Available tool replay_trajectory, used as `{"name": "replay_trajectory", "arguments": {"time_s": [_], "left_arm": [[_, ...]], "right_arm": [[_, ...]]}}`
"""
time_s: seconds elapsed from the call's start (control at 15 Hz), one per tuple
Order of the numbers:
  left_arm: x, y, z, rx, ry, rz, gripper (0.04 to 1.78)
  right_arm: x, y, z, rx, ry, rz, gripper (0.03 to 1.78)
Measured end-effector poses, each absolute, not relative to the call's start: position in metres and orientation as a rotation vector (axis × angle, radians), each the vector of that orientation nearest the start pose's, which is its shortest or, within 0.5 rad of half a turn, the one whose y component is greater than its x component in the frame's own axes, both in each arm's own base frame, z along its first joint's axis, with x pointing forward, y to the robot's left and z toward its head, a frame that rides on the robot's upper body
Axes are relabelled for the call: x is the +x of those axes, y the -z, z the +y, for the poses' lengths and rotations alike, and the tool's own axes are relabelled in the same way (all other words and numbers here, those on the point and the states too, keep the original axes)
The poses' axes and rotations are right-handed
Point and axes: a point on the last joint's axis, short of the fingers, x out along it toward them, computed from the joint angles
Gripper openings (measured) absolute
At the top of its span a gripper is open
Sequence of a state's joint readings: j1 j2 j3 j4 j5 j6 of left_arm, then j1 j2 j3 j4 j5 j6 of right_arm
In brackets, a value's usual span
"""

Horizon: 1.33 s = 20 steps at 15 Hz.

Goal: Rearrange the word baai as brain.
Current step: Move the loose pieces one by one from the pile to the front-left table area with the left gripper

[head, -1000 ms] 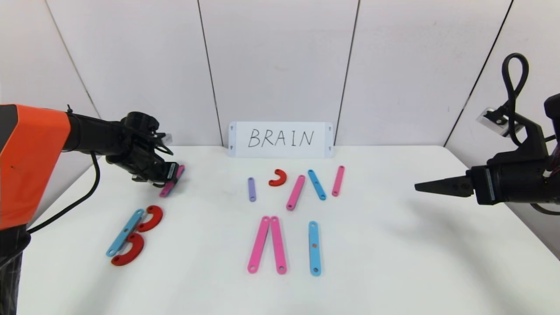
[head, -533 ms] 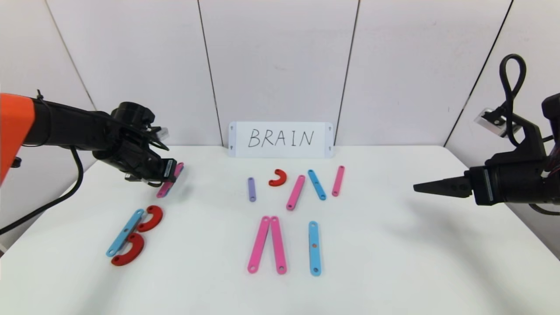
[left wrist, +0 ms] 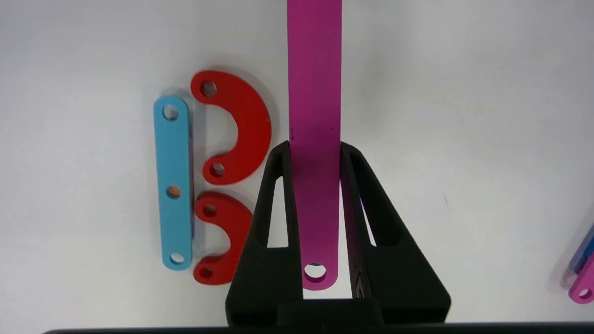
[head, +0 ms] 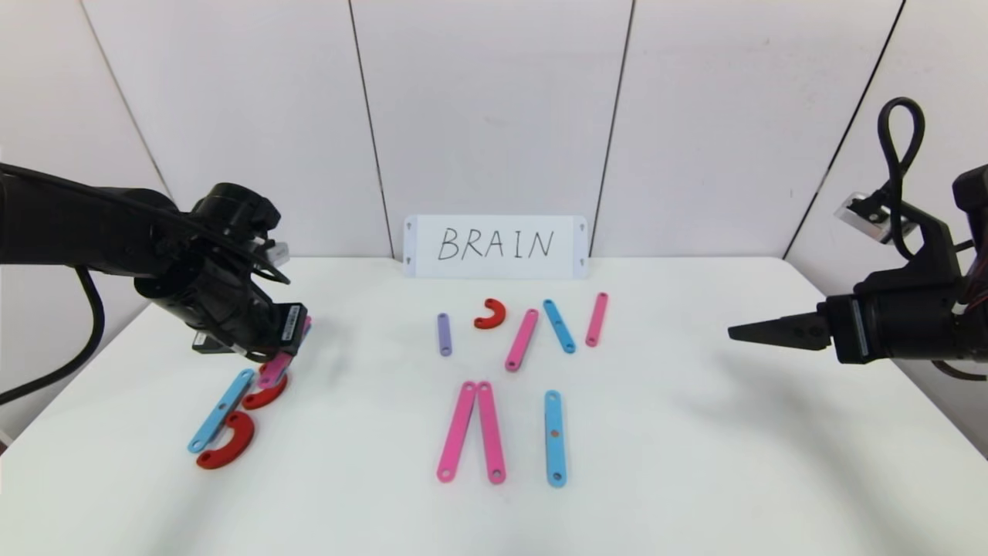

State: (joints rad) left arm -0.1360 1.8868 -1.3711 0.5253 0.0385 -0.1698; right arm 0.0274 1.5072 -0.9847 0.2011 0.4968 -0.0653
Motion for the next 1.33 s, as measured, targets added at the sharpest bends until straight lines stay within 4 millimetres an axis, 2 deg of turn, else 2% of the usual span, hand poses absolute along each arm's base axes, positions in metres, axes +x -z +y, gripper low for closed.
{"name": "replay_trajectory", "arguments": {"time_s": [0.2, 0.47, 1.33], "left_arm": [[0.313, -0.165, -0.066, -0.077, -0.003, 1.09, 0.3], [0.302, -0.151, -0.077, -0.051, 0.017, 1.123, 0.3], [0.308, -0.125, -0.088, -0.01, 0.028, 1.153, 0.3]], "right_arm": [[0.245, -0.211, 0.018, 0.108, -0.523, 0.695, 1.73], [0.245, -0.211, 0.018, 0.107, -0.523, 0.696, 1.73], [0.245, -0.21, 0.019, 0.107, -0.527, 0.702, 1.73]]}}
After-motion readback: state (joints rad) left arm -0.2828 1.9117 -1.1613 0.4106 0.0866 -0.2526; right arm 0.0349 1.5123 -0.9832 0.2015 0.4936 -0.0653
